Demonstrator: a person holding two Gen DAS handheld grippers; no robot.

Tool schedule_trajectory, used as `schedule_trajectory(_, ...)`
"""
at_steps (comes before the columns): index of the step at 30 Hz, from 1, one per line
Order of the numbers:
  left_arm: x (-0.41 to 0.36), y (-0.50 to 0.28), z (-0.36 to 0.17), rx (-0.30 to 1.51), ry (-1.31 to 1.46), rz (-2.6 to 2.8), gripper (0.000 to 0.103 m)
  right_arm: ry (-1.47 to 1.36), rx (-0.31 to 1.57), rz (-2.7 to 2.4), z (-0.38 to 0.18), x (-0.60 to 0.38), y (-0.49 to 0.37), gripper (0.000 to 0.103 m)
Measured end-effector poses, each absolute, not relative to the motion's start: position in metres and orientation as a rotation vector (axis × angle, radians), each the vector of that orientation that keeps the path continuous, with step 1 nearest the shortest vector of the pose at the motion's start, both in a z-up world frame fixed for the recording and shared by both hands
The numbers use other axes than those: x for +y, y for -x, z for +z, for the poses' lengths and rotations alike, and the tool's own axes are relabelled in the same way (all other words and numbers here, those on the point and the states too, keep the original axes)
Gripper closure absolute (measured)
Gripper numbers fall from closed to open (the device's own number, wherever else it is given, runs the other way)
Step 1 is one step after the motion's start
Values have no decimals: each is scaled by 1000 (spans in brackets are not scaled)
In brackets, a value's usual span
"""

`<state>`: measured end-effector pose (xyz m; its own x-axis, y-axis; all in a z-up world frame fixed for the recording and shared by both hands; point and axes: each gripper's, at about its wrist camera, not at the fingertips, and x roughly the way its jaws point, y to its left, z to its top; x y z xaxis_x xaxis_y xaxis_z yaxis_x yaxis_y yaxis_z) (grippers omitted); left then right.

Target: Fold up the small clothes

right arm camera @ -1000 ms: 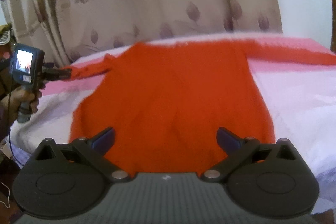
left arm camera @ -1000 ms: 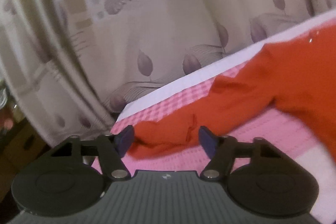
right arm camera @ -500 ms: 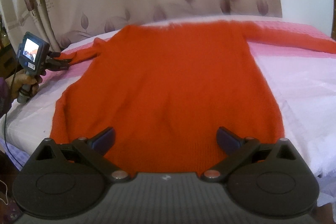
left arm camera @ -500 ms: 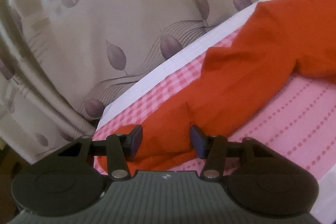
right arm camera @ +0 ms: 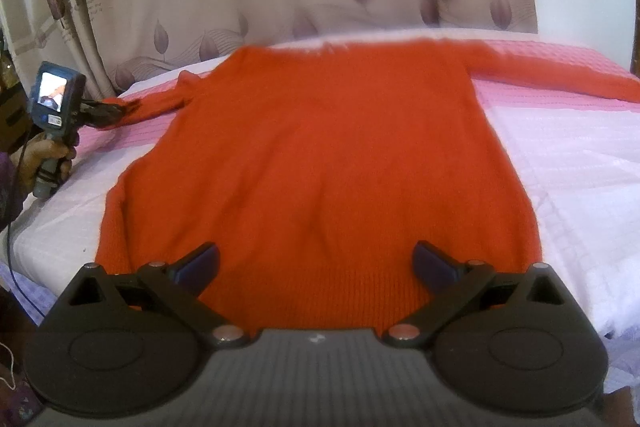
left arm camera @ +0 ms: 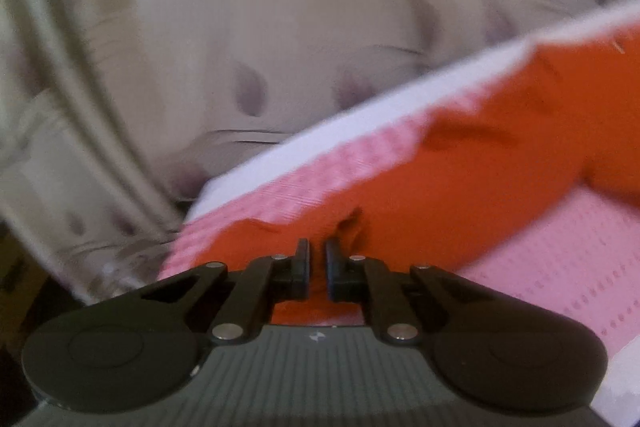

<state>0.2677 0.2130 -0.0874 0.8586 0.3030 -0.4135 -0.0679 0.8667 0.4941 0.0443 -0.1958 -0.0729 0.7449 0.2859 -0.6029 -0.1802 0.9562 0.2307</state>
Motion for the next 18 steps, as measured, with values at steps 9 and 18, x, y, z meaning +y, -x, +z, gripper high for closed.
schedule_trajectory(9, 308, -270, -32, 469, -325, 585, 92, -172, 682, 251, -72, -199, -44, 0)
schedule_trajectory(18, 371, -246, -42, 582, -211, 754, 101, -178, 680, 250, -71, -200, -44, 0)
